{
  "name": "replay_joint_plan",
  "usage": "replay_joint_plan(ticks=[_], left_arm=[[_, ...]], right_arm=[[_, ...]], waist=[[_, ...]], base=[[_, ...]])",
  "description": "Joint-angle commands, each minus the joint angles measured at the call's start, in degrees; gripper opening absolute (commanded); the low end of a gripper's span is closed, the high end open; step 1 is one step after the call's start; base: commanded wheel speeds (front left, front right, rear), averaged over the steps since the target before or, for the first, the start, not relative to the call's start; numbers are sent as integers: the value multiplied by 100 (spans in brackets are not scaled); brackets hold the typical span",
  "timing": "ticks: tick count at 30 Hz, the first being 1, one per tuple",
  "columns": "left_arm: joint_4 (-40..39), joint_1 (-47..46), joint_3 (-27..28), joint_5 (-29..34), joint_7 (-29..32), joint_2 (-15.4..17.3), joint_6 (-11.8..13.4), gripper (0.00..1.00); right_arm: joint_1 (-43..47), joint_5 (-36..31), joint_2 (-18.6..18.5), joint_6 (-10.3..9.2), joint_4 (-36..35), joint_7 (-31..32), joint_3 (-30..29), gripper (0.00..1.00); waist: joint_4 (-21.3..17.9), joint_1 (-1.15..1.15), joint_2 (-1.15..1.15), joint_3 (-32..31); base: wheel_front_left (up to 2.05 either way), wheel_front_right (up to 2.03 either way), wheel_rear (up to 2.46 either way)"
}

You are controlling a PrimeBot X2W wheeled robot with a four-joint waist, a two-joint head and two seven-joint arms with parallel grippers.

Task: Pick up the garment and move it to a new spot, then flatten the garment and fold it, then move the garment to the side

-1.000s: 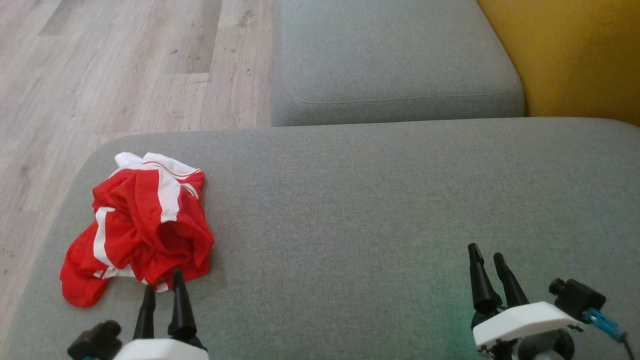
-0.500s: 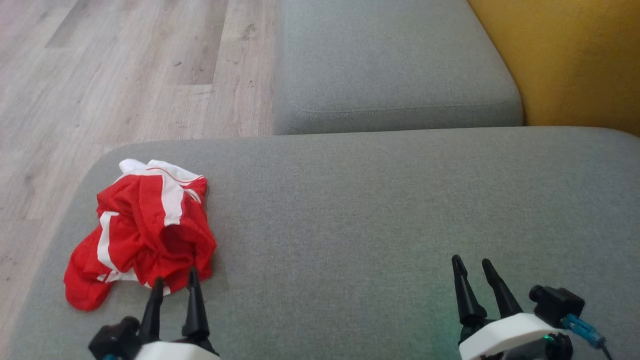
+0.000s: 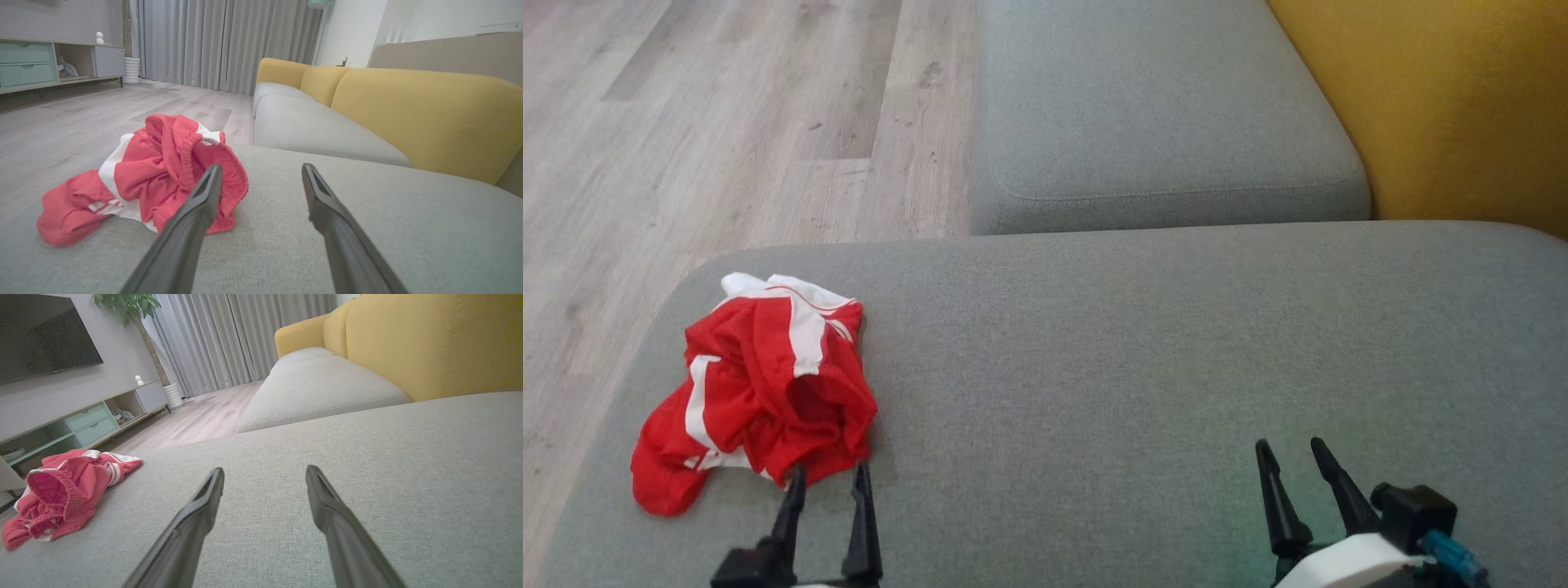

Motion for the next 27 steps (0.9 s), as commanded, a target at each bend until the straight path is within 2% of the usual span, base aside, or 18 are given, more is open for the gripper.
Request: replay_joint_plan(ticks=[1, 19, 27], left_arm=[[-110, -142, 115, 211, -108, 41, 76, 100], [59, 31, 183, 1222, -397, 15, 328, 100], [139, 42, 244, 1160, -403, 5, 338, 100]], right_arm=[[-159, -265, -54, 38, -129, -117, 118, 100], [-38, -1589, -66, 44, 127, -410, 181, 100], [-12, -1605, -66, 44, 171, -416, 144, 100]], waist=[[-13, 0, 0, -24], [-135, 0, 0, -231], [-159, 0, 0, -271]], base=[[0, 0, 0], [0, 0, 0], [0, 0, 0]])
